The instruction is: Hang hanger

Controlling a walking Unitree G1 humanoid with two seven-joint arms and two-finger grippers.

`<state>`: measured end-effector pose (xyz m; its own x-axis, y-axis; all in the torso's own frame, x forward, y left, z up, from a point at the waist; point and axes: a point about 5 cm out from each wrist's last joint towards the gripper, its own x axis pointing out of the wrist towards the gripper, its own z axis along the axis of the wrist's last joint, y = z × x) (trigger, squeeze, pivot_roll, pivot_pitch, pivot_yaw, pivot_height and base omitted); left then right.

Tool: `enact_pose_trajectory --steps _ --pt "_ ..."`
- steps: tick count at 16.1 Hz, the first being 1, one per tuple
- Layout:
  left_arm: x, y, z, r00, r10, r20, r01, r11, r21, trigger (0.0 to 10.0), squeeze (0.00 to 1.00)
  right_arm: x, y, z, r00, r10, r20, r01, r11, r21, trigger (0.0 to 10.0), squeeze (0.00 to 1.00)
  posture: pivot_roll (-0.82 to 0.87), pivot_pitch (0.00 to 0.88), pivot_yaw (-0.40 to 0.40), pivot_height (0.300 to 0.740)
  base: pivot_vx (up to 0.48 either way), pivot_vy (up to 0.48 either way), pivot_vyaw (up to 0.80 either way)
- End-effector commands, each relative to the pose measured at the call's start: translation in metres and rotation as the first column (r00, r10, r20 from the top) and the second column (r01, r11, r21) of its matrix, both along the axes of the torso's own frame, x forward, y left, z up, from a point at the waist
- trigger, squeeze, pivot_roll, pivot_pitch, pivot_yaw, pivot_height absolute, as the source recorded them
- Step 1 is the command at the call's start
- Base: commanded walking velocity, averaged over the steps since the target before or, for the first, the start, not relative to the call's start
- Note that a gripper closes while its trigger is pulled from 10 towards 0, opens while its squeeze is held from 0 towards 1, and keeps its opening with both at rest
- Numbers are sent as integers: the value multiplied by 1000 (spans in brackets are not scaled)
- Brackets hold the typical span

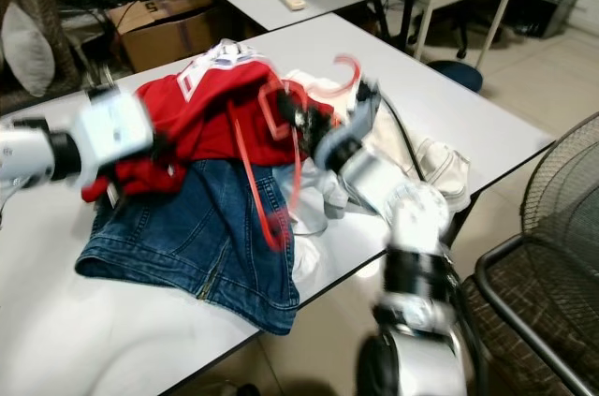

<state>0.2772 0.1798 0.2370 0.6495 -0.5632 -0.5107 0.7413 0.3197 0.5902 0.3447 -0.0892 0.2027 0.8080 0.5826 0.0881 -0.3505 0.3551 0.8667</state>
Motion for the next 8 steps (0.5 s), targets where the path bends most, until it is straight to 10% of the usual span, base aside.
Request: enact_pose_trajectory --steps 1,8 --pt "-9 -13 -1 993 -106 -53 106 994 -16 1725 0 8 4 9 998 -64 -10 65 994 89 10000 0 -102 0 148 740 0 0 0" --pt "-21 -34 0 956 -248 -155 230 965 -125 0 0 25 34 11 973 -221 -67 229 962 149 10000 0 -92 0 160 740 0 0 0"
